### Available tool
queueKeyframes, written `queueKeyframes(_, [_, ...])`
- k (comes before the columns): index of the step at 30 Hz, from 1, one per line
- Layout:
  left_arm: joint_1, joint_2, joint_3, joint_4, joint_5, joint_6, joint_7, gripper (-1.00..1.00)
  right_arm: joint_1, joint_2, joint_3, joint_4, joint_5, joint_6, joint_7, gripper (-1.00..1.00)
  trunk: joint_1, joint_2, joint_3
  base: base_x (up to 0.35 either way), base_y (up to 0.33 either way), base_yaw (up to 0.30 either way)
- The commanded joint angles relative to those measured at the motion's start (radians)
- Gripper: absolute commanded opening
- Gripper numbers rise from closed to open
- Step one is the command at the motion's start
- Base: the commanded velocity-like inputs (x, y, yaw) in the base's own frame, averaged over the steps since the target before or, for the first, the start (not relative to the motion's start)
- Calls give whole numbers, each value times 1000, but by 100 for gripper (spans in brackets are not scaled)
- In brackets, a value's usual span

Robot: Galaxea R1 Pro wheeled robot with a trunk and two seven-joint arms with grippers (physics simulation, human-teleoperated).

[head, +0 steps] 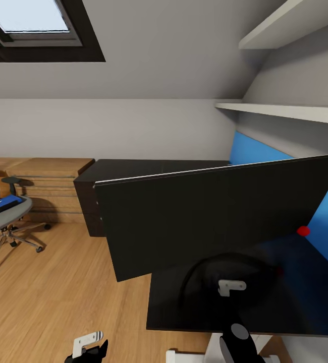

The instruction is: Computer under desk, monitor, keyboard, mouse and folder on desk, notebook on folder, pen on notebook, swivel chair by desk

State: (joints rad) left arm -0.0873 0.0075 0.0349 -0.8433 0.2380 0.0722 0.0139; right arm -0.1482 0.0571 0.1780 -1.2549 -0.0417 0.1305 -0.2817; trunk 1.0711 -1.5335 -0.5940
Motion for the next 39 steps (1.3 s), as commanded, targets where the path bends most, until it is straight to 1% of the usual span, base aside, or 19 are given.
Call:
queueKeyframes(1, [0, 0, -1, -2, 10, 6, 1, 100, -1, 0, 2, -1, -4, 5, -7, 100, 0, -1, -1, 0, 0, 0])
queueKeyframes(8, [0, 0, 0, -2, 10, 6, 1, 100, -1, 0, 2, -1, -4, 6, -7, 100, 0, -1, -1, 0, 0, 0])
queueKeyframes(9, [0, 0, 0, -2, 10, 6, 1, 100, -1, 0, 2, -1, -4, 6, -7, -100, 0, -1, -1, 0, 0, 0])
queueKeyframes(39, [0, 0, -1, -2, 9, 5, 0, 100, -1, -1, 3, -3, -3, 6, -7, -100, 0, -1, -1, 0, 0, 0])
